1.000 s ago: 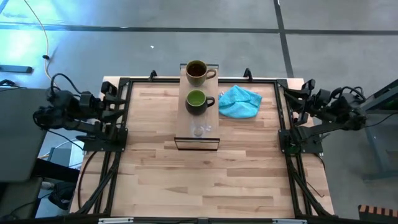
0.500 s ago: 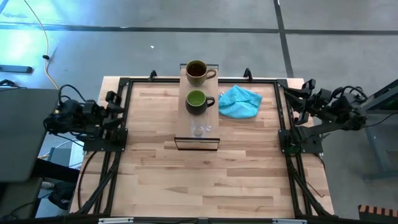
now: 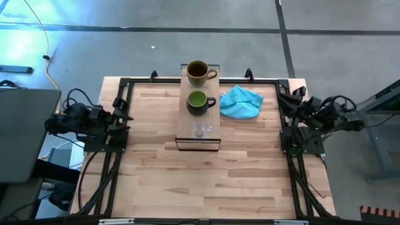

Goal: Stack small to large cups/mugs on shelf
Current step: Return to Home Position

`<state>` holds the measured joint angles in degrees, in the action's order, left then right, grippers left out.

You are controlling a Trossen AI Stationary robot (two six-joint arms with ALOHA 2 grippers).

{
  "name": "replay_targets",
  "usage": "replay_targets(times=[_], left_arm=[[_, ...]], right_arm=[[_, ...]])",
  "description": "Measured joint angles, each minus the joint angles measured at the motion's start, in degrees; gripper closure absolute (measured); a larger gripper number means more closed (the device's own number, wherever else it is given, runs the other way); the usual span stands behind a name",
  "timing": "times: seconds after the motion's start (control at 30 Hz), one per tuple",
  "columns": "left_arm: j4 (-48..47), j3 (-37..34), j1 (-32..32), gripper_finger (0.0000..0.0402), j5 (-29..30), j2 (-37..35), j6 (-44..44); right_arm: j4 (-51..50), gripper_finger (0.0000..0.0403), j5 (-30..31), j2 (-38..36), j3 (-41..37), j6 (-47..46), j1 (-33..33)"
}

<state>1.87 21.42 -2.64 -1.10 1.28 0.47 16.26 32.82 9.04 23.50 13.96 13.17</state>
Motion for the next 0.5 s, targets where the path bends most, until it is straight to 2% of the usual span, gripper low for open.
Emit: replay_targets(times=[0.5], left_arm=[[22.8,-15.6,0.0,0.0263,-3.0,0.1,-3.3]], right_arm=[[5.2,0.0322,-6.4,0.0,-1.5,-1.6,0.0]])
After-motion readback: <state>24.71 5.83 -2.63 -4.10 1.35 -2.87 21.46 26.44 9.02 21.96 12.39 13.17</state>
